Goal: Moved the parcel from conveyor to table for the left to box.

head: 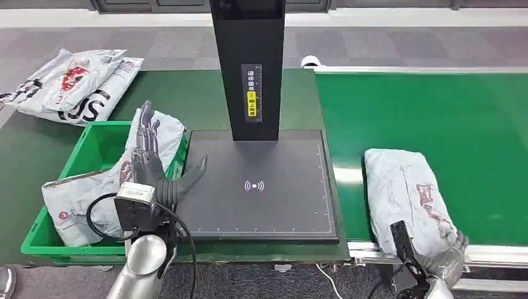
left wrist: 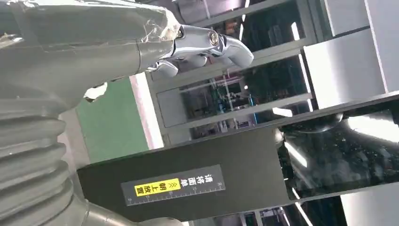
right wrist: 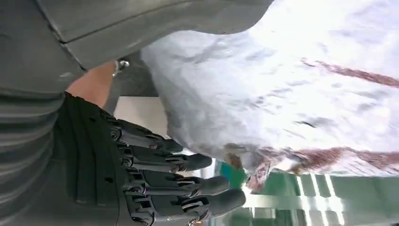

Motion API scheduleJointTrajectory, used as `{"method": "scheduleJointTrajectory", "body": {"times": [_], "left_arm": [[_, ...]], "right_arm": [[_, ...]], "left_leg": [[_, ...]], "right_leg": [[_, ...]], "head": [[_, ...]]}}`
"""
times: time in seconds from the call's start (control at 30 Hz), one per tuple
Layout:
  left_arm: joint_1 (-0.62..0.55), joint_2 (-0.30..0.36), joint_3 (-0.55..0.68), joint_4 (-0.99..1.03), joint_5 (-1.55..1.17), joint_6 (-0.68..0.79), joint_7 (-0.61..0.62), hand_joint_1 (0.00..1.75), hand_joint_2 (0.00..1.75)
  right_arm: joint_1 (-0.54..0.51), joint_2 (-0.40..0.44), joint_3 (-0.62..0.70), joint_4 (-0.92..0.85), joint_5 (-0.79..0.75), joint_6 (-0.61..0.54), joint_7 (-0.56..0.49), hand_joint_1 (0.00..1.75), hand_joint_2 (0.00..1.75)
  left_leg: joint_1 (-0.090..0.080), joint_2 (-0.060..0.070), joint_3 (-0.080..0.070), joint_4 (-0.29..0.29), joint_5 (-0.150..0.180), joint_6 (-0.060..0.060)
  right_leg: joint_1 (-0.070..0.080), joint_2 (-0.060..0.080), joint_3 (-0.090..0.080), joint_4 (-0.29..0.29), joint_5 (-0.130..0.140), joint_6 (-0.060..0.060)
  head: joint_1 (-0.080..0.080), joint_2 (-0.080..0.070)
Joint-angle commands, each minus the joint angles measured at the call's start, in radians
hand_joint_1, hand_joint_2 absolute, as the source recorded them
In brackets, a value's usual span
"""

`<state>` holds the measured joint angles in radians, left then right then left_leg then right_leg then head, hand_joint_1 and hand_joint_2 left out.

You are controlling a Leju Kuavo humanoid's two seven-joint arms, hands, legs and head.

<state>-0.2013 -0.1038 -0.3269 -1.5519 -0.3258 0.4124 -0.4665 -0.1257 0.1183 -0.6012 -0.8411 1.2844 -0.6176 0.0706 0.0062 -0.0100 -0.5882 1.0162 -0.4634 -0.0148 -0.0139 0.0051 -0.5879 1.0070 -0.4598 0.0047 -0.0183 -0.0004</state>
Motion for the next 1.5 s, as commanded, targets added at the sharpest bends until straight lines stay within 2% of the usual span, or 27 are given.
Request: {"method": "scheduleJointTrajectory", "body": {"times": [0.03,0.37,0.43,0.67,0.83,0.87,0.9,0.93,1.17,1.2,1.23,1.37,1.4,1.5], "left_arm": [[0.000,0.036,-0.010,0.013,-0.004,-0.001,0.002,0.00,1.75],[-0.042,0.032,-0.033,0.060,0.006,-0.006,-0.014,0.00,1.75],[-0.051,0.027,-0.034,0.066,0.008,-0.005,-0.016,0.00,1.75],[-0.052,0.026,-0.034,0.067,0.009,-0.005,-0.016,0.00,1.75],[-0.052,0.026,-0.034,0.067,0.009,-0.005,-0.016,0.00,1.75],[-0.051,0.026,-0.033,0.066,0.009,-0.004,-0.016,0.00,1.75],[-0.052,0.023,-0.032,0.067,0.010,-0.005,-0.019,0.00,1.75],[-0.057,0.019,-0.033,0.069,0.010,-0.006,-0.019,0.00,1.75],[-0.095,0.012,-0.034,0.074,0.008,-0.005,-0.020,0.00,1.75],[-0.098,0.013,-0.032,0.074,0.009,-0.004,-0.019,0.00,1.75],[-0.104,0.014,-0.031,0.075,0.009,-0.003,-0.017,0.00,1.75],[-0.108,0.016,-0.029,0.072,0.011,0.003,-0.012,0.00,1.75],[-0.109,0.015,-0.030,0.073,0.011,0.005,-0.010,0.00,1.75],[-0.111,0.015,-0.033,0.076,0.010,0.009,-0.006,0.00,1.75]], "right_arm": [[-0.087,-0.028,0.107,0.071,-0.044,-0.033,-0.044,0.00,1.75],[-0.283,-0.072,0.244,0.160,-0.025,-0.073,-0.040,0.00,1.75],[-0.305,-0.070,0.259,0.153,-0.045,-0.081,-0.070,0.00,1.75],[-0.305,-0.068,0.261,0.151,-0.044,-0.081,-0.067,0.00,1.75],[-0.305,-0.068,0.261,0.151,-0.044,-0.081,-0.067,0.00,1.75],[-0.303,-0.067,0.261,0.148,-0.048,-0.081,-0.073,0.14,1.75],[-0.300,-0.057,0.249,0.118,-0.075,-0.081,-0.105,1.66,1.75],[-0.303,-0.051,0.251,0.118,-0.078,-0.081,-0.116,1.75,1.75],[-0.302,-0.042,0.273,0.084,-0.092,-0.081,-0.128,1.75,1.75],[-0.303,-0.045,0.274,0.086,-0.091,-0.079,-0.128,1.36,1.75],[-0.310,-0.051,0.282,0.098,-0.092,-0.081,-0.120,0.00,1.75],[-0.333,-0.074,0.315,0.158,-0.045,-0.081,-0.039,0.00,1.75],[-0.338,-0.090,0.334,0.186,0.028,-0.072,0.046,0.00,1.75],[-0.361,-0.117,0.382,0.250,0.156,-0.052,0.189,0.00,1.75]], "left_leg": [[0.000,0.004,0.003,-0.002,0.000,0.000],[0.000,0.008,0.000,-0.001,0.002,0.001],[0.000,0.008,0.001,0.000,0.002,0.000],[0.000,0.001,0.002,-0.001,0.002,0.000],[0.000,0.001,0.002,-0.001,0.002,0.000],[0.000,0.002,0.002,-0.001,0.002,0.000],[0.000,0.001,0.002,-0.001,0.002,0.000],[0.000,0.001,0.001,0.000,0.002,0.000],[0.000,0.002,0.001,-0.001,0.003,0.000],[0.000,0.001,0.001,-0.001,0.003,0.000],[0.000,0.001,0.000,0.000,0.003,0.000],[0.000,0.002,0.002,-0.001,0.003,0.001],[0.000,0.003,0.004,-0.004,0.004,0.001],[0.000,0.002,0.003,-0.003,0.003,0.001]], "right_leg": [[0.001,0.003,0.002,-0.002,0.002,-0.001],[0.000,0.006,-0.002,-0.001,0.003,0.000],[0.000,0.006,-0.002,-0.001,0.003,-0.001],[0.000,0.001,0.001,-0.001,0.002,0.000],[0.000,0.001,0.001,-0.001,0.002,0.000],[0.000,0.001,0.002,-0.002,0.002,0.000],[0.000,0.000,0.001,-0.002,0.002,0.000],[0.000,0.000,0.000,-0.001,0.002,0.000],[0.000,0.001,0.000,-0.001,0.002,0.000],[0.000,0.000,0.000,-0.001,0.003,0.000],[0.000,0.000,0.000,0.000,0.002,0.000],[0.001,0.001,0.001,-0.002,0.003,0.000],[0.001,0.001,0.003,-0.005,0.004,-0.001],[0.001,0.000,0.003,-0.004,0.004,0.000]], "head": [[0.000,0.000],[0.000,0.000],[0.000,0.000],[0.000,0.000],[0.000,0.000],[0.000,0.000],[0.000,0.000],[0.000,0.000],[0.000,0.000],[0.000,0.000],[0.000,0.000],[0.000,0.000],[0.000,0.000],[0.000,0.000]]}}
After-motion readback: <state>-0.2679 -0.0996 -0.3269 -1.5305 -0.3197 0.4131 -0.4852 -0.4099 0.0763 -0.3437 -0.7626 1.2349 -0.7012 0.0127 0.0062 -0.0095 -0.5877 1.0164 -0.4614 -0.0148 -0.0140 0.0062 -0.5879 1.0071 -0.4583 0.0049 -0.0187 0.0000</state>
